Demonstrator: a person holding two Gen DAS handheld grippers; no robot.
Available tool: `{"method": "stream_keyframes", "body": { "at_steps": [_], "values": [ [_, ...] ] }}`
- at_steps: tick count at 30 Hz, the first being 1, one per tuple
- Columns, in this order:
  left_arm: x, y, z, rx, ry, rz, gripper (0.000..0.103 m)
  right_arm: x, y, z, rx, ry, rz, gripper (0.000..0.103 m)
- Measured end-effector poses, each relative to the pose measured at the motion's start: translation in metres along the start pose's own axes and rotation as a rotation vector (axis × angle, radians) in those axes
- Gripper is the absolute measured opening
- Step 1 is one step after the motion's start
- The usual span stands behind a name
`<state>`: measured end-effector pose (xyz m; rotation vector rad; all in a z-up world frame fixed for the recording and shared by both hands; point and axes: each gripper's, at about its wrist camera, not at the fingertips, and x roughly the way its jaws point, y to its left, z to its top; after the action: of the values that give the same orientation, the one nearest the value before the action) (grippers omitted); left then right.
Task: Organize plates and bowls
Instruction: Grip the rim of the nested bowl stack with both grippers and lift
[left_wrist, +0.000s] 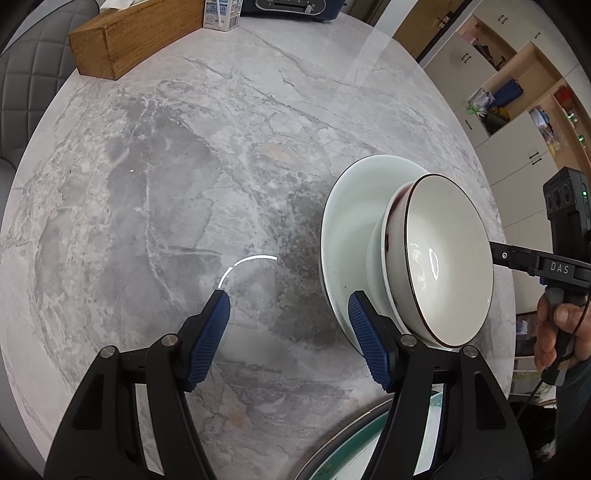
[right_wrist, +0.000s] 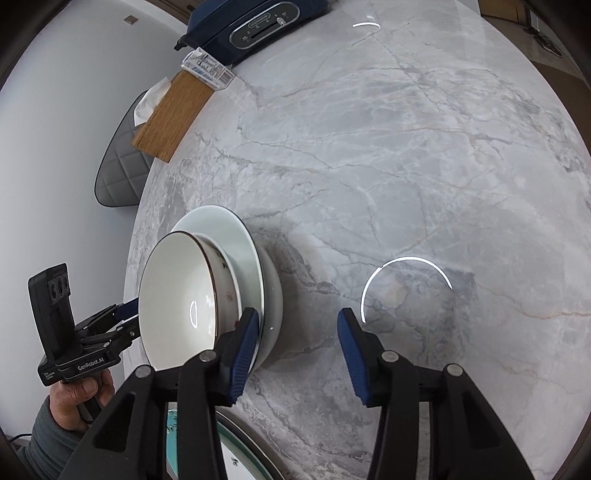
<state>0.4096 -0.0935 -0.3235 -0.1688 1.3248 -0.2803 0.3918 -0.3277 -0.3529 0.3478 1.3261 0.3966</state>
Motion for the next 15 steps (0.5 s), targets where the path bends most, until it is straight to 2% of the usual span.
{"method": "stream_keyframes", "body": {
  "at_steps": [3,5,7,10,13,15],
  "values": [
    [0.005,-0.001,0.001,0.011,0.005,0.000,0.063,0.005,0.000,0.001,-0.005,0.018,0.004,0.047],
    [0.009,-0.002,0.002,0.016,0.009,-0.015,0.054,0.007,-0.001,0.001,-0.006,0.026,0.010,0.046],
    [0.012,-0.002,0.005,0.008,0.015,-0.047,0.041,0.010,-0.002,0.002,-0.006,0.034,0.019,0.046],
    [0.021,-0.001,0.010,-0.012,0.033,-0.079,0.034,0.015,-0.003,0.004,0.001,0.047,0.038,0.045],
    [0.026,-0.001,0.013,-0.027,0.044,-0.110,0.026,0.018,-0.005,0.004,0.018,0.053,0.065,0.041],
    [0.027,-0.002,0.014,-0.029,0.043,-0.109,0.025,0.018,-0.005,0.004,0.016,0.054,0.090,0.030]
  ]
}}
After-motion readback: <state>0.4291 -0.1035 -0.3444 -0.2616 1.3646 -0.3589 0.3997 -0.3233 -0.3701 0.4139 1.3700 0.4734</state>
